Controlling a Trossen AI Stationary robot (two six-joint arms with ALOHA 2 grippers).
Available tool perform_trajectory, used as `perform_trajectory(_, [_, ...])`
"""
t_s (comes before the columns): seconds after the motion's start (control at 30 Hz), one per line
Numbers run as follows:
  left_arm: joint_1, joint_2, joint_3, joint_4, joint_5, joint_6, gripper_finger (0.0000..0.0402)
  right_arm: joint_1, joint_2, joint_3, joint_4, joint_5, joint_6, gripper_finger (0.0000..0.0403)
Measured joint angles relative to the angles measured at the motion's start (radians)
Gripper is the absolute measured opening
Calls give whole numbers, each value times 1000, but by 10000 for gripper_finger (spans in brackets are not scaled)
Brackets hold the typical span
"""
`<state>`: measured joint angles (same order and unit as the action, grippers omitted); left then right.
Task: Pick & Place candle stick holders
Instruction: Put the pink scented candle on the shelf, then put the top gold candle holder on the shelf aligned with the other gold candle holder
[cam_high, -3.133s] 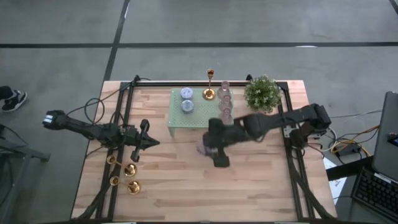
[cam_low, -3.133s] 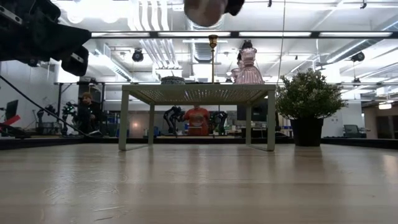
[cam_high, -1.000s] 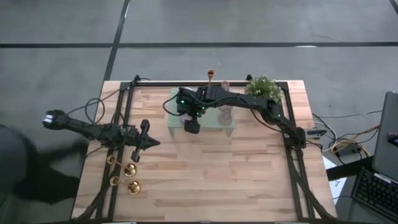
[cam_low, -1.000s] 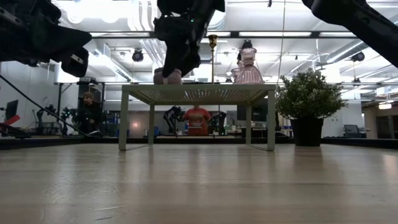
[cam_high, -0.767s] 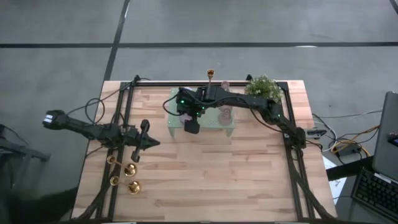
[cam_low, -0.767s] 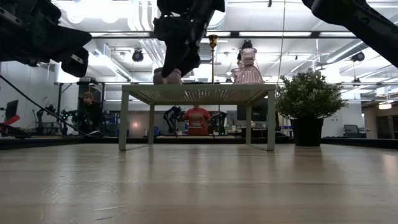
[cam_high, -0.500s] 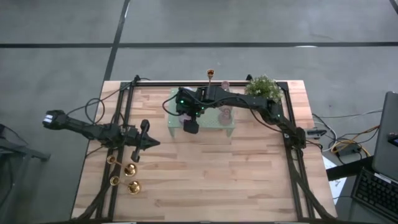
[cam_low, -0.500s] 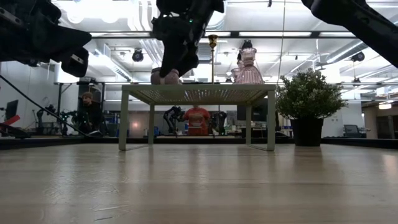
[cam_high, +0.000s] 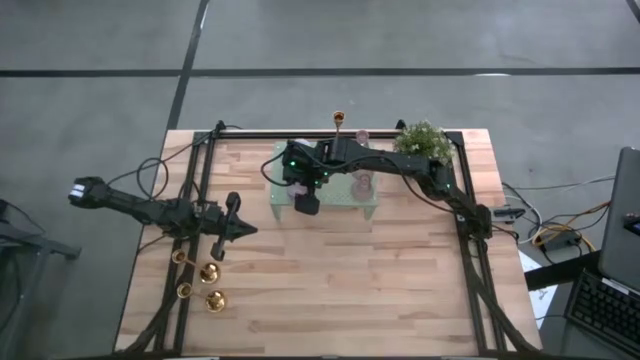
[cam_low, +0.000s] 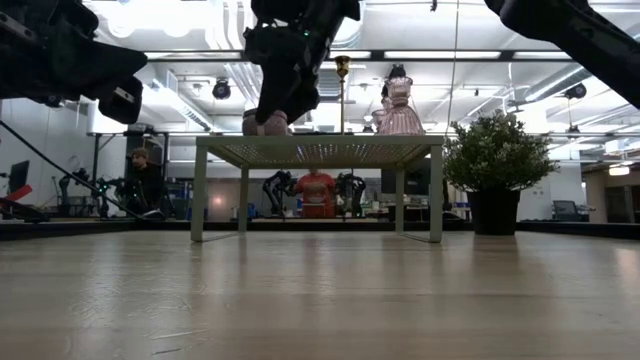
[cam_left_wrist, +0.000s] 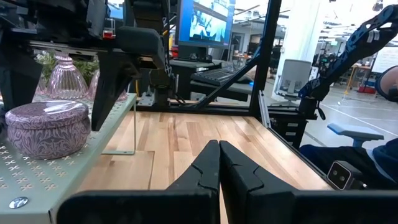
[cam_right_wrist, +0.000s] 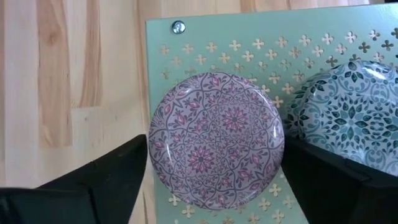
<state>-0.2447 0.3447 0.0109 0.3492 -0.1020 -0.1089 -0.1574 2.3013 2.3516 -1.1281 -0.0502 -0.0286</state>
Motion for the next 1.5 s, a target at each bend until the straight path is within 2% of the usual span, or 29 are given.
perform_trajectory(0.2, [0,0,0,0,0,0,5,0,-26,3,-47,2,-10,370])
perform_trajectory(0.47, [0,0,0,0,0,0,5,8,-82,4,-74,-3,20,370])
perform_trajectory(0.57, [0,0,0,0,0,0,5,21,-104,3,-123,-9,22,358])
perform_trajectory(0.7, [0,0,0,-1,0,0,5,51,-111,2,-174,-40,9,309])
perform_trajectory(0.83, [0,0,0,-2,0,0,5,89,-111,0,-228,-104,7,227])
perform_trajectory(0.93, [0,0,0,-4,0,0,5,131,-112,-6,-232,-102,31,164])
perform_trajectory(1.03, [0,0,0,-8,0,0,5,181,-111,-7,-245,-68,51,118])
perform_trajectory(1.27, [0,0,0,-8,0,0,5,285,-112,-68,-280,-36,78,36])
perform_trajectory(1.33, [0,0,0,-8,0,0,5,313,-120,-107,-213,-44,79,15])
perform_trajectory(1.43, [0,0,0,-8,0,0,5,347,-154,-177,-109,-103,79,9])
perform_trajectory(1.5, [0,0,0,-8,0,0,5,367,-195,-241,-24,-105,82,9])
